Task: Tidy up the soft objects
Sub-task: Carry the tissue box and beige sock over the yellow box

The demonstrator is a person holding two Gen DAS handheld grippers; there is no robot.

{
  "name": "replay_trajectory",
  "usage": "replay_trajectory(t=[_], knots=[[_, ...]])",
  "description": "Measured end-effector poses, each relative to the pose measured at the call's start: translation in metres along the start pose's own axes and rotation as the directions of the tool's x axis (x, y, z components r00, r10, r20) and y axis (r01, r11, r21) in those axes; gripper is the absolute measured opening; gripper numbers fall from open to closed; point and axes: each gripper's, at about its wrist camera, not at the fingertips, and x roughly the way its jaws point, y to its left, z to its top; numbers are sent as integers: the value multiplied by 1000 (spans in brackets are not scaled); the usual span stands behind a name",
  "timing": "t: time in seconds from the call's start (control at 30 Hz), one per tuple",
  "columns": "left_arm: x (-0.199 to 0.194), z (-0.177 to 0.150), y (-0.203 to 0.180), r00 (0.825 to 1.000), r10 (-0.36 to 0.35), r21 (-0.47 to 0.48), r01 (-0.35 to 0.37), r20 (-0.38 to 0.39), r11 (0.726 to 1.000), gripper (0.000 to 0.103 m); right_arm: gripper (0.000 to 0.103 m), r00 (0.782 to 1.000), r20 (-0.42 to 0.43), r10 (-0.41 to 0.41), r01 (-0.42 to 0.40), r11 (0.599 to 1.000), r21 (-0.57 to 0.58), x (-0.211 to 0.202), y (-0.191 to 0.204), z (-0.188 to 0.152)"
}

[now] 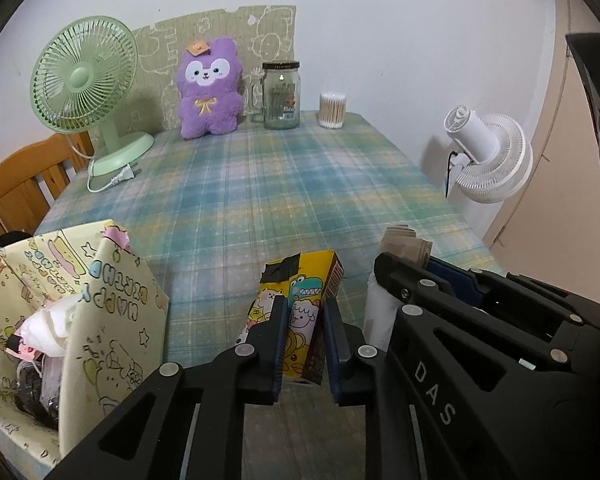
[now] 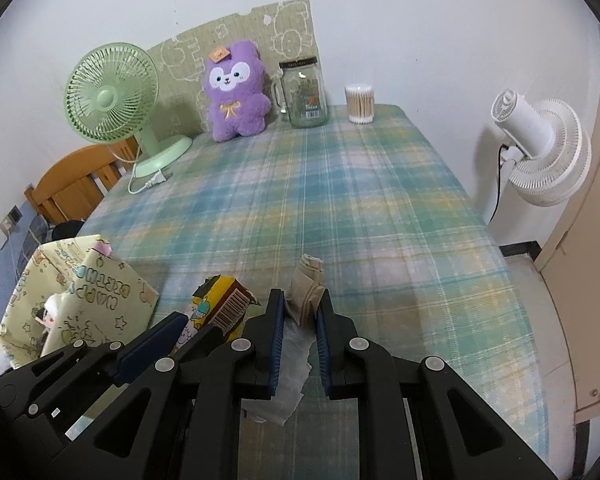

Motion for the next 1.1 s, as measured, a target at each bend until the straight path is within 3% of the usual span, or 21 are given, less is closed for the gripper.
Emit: replay_trajectory(t=[1.1], knots=[[-108, 14, 3, 978, 17, 40, -26, 206, 999, 15, 18, 979, 200, 29, -17, 998, -62, -107, 39, 18]])
